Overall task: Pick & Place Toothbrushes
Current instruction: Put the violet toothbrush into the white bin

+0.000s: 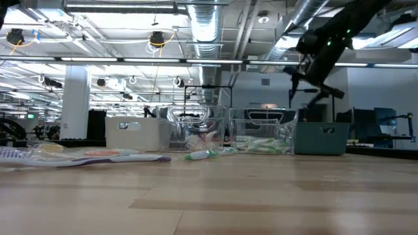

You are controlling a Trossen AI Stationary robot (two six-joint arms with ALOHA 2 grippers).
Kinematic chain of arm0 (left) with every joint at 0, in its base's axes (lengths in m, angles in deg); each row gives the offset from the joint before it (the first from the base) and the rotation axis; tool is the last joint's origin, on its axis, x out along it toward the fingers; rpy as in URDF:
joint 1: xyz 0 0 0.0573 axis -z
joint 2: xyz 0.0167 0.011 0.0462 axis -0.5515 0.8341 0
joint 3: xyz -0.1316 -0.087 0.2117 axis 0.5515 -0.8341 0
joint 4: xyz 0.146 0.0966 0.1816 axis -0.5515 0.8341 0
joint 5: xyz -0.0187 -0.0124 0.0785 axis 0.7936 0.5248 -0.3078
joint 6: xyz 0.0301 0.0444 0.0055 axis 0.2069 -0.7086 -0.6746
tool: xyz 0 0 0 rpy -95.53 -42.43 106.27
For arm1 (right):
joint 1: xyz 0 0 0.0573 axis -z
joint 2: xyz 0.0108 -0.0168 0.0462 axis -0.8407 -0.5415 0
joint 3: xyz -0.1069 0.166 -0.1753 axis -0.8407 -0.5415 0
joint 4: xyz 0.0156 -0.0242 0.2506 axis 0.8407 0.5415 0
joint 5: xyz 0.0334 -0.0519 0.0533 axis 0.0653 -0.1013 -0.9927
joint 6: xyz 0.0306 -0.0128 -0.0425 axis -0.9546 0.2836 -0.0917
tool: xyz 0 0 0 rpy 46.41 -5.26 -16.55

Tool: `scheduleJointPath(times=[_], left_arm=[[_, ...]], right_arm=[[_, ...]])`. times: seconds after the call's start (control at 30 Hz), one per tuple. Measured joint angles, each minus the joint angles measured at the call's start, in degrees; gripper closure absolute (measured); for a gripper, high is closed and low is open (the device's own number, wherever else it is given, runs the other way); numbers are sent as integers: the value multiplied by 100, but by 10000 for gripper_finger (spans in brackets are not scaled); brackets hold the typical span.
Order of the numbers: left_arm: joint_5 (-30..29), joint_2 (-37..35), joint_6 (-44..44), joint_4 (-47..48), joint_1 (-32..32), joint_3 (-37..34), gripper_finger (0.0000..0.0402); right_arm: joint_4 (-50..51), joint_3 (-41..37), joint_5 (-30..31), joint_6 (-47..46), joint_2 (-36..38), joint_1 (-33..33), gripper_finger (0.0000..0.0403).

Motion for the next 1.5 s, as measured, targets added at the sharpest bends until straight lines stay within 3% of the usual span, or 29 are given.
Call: scheduleJointPath(times=[0.3,0.6,1.13,1.5], left_arm=[[0,0,0,-2,0,0,161],[0,0,0,0,-145,0,161],[2,0,128,0,-162,2,161],[2,0,129,24,-162,2,161]], right_arm=[[-1906,0,-349,997,1200,-594,179],[-3179,0,-450,1651,1790,-2060,197],[-3984,0,-433,1661,1054,-4508,215],[-5730,0,-431,1909,185,-5617,224]])
